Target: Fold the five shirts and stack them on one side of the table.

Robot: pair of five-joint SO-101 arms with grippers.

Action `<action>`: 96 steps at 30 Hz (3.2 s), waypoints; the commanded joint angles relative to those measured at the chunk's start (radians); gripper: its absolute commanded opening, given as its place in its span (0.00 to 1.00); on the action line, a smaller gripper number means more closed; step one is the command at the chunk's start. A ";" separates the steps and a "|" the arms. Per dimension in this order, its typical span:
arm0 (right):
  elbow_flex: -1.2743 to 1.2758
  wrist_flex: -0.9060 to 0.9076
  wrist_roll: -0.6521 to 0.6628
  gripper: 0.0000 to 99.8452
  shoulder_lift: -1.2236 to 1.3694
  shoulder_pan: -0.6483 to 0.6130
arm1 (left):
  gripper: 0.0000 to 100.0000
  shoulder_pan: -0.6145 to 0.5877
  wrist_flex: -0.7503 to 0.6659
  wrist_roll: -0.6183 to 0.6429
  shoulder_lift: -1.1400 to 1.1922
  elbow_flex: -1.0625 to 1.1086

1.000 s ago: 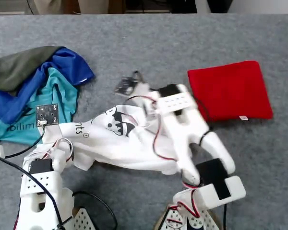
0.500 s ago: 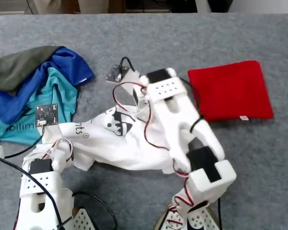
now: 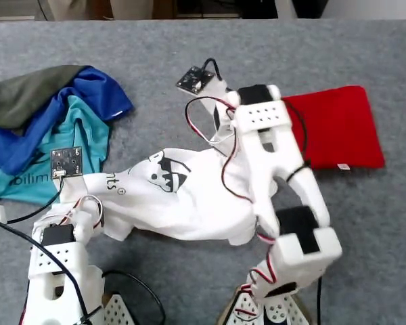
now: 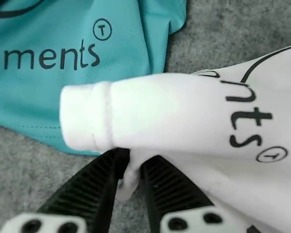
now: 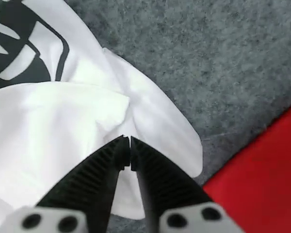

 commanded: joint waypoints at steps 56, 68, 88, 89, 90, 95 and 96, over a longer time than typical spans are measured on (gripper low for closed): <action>-0.572 0.048 0.032 0.21 0.321 0.010 | 0.02 0.003 -0.015 0.005 -0.010 -0.005; -0.627 0.253 0.032 0.13 0.335 0.010 | 0.02 0.003 -0.015 0.005 -0.010 -0.005; -1.213 0.400 -0.009 0.01 0.788 0.015 | 0.02 0.003 -0.017 0.005 -0.010 -0.005; -1.253 0.422 -0.009 0.02 0.799 0.015 | 0.02 0.003 -0.017 0.005 -0.010 -0.005; -1.291 0.440 -0.009 0.02 0.811 0.015 | 0.02 0.003 -0.017 0.005 -0.010 -0.005; -1.356 0.453 -0.011 0.00 0.808 0.031 | 0.02 0.003 -0.017 0.005 -0.010 -0.005; -1.353 0.453 -0.011 0.00 0.800 0.035 | 0.02 0.003 -0.017 0.005 -0.010 -0.005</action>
